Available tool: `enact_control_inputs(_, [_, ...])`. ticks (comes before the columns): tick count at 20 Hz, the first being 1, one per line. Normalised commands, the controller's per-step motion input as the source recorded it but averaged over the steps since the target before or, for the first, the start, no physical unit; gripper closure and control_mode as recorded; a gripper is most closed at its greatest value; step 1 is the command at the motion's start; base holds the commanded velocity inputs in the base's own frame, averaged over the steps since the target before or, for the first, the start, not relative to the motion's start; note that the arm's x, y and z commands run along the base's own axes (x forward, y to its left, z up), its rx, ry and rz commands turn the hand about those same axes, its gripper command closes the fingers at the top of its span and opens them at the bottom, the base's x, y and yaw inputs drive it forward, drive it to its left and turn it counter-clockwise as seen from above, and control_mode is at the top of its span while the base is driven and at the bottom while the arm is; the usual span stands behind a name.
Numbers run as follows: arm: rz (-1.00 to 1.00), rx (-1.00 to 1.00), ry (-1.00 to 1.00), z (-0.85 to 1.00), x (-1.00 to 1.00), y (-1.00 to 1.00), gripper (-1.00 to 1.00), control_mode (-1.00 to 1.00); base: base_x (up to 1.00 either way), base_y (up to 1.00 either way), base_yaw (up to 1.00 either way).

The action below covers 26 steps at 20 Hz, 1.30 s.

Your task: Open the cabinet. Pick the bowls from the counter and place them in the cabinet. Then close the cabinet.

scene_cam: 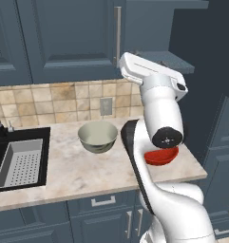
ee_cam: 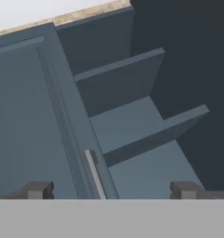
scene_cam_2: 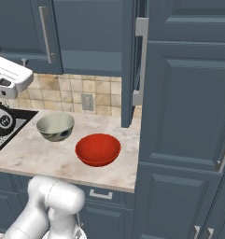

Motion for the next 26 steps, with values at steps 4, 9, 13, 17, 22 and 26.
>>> enact_control_inputs(4, [0.00, -0.01, 0.00, -0.04, 0.38, 0.03, -1.00, -1.00, 0.00, 0.00, 0.00])
enact_control_inputs(9, [-0.01, -0.09, 0.13, -0.09, 0.46, 0.00, -1.00, -1.00, 0.00, 0.00, 0.00])
enact_control_inputs(13, [0.00, -0.15, 0.15, 0.00, 0.32, -0.02, -1.00, -1.00, 0.00, 0.00, 0.00])
enact_control_inputs(17, [0.00, -0.27, 0.15, -0.08, 0.07, -0.11, -1.00, -1.00, 0.00, 0.00, 0.00])
enact_control_inputs(22, [0.00, -0.19, 0.00, -0.21, 0.00, -0.15, -1.00, -1.00, 0.00, 0.00, 0.00])
enact_control_inputs(26, [0.00, -0.13, 0.00, -0.15, 0.06, -0.05, -1.00, -1.00, 0.00, 0.00, 0.00])
